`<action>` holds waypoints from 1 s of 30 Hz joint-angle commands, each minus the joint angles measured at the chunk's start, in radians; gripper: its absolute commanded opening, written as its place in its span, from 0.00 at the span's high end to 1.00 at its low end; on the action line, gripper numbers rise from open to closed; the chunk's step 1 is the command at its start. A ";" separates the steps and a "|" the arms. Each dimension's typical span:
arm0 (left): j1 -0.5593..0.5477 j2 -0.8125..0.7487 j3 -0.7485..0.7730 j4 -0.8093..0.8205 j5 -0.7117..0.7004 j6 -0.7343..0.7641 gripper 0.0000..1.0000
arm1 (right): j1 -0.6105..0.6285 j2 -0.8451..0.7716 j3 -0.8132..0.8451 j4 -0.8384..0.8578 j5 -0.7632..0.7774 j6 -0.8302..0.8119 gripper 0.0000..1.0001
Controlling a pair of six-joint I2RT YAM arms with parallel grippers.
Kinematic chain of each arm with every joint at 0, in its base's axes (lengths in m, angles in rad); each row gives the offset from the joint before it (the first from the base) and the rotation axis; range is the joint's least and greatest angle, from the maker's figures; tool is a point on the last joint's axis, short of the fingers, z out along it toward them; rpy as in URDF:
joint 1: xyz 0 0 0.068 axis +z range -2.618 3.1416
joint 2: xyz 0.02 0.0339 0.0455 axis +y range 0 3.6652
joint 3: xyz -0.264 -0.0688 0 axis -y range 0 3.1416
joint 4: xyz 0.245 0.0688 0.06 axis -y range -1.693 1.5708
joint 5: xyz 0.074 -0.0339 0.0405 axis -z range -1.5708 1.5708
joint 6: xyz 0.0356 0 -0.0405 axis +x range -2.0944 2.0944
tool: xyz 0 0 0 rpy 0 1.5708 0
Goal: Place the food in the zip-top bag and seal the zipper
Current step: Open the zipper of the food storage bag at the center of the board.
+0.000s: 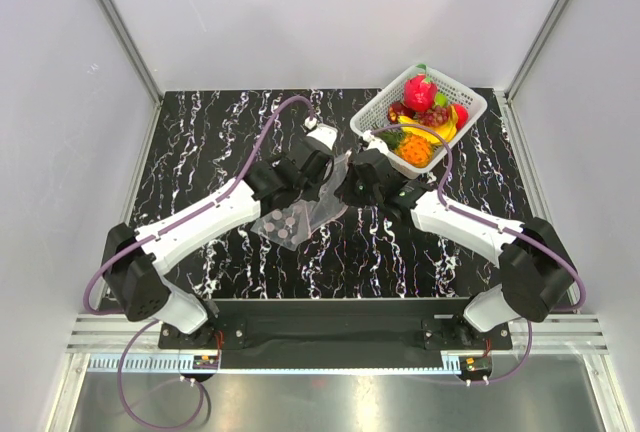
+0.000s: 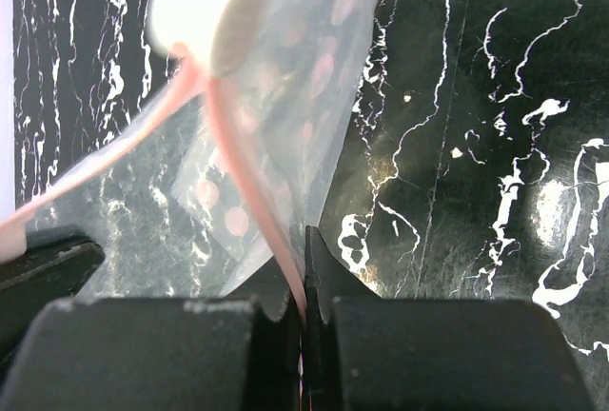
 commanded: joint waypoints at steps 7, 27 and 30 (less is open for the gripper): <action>-0.011 0.026 0.054 0.014 -0.015 0.003 0.68 | -0.009 -0.031 0.048 0.022 -0.024 -0.057 1.00; -0.011 0.109 0.105 -0.068 -0.023 0.003 0.62 | -0.007 -0.056 0.039 0.034 -0.032 -0.069 1.00; -0.011 0.098 0.111 -0.069 -0.032 0.007 0.84 | -0.007 -0.060 0.025 0.040 -0.031 -0.068 1.00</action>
